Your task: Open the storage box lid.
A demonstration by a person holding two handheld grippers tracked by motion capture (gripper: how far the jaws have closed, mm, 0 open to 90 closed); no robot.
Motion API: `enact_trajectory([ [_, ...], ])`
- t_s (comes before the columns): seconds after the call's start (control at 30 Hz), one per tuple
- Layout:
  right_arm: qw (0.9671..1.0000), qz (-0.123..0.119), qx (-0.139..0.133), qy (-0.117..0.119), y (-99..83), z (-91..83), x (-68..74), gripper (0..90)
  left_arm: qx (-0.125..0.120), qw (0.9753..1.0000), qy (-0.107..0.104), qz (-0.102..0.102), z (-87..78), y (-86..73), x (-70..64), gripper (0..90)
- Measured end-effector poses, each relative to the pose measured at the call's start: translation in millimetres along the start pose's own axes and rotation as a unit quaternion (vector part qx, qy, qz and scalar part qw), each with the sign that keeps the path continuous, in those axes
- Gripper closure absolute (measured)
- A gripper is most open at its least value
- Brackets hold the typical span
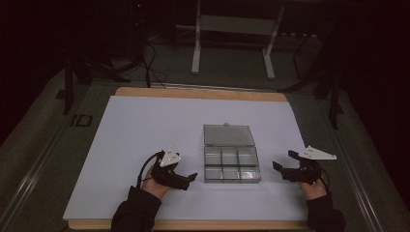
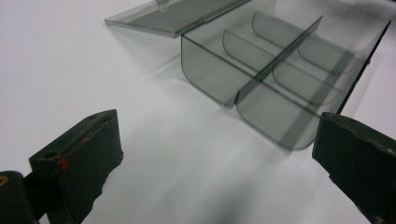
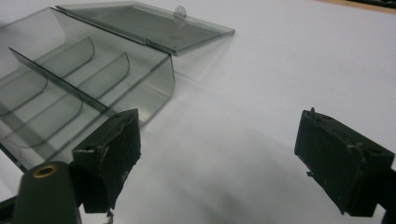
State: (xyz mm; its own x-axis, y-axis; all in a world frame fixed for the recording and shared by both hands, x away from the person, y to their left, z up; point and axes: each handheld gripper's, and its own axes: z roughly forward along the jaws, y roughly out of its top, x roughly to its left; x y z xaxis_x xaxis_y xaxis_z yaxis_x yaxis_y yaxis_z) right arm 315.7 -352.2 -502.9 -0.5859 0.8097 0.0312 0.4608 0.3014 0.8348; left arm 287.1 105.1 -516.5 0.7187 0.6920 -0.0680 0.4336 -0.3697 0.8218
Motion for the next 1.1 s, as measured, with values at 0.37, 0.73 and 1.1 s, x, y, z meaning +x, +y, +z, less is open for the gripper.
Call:
enact_trajectory([
  [0.37,0.9998,0.005,0.008,-0.020,-24.2,-11.0,-4.1,14.3,0.015,0.9995,0.028,-0.002,-10.4,-20.1,4.1,2.5],
  [0.73,0.9994,0.007,0.008,-0.034,-43.0,-18.2,-6.0,14.2,0.027,0.9981,0.056,0.002,-18.7,-34.4,-5.5,2.5],
  [1.1,0.9983,-0.003,-0.003,-0.058,-51.1,-26.7,-0.3,14.3,0.028,0.9964,0.079,0.008,-18.8,-41.9,-11.2,2.5],
])
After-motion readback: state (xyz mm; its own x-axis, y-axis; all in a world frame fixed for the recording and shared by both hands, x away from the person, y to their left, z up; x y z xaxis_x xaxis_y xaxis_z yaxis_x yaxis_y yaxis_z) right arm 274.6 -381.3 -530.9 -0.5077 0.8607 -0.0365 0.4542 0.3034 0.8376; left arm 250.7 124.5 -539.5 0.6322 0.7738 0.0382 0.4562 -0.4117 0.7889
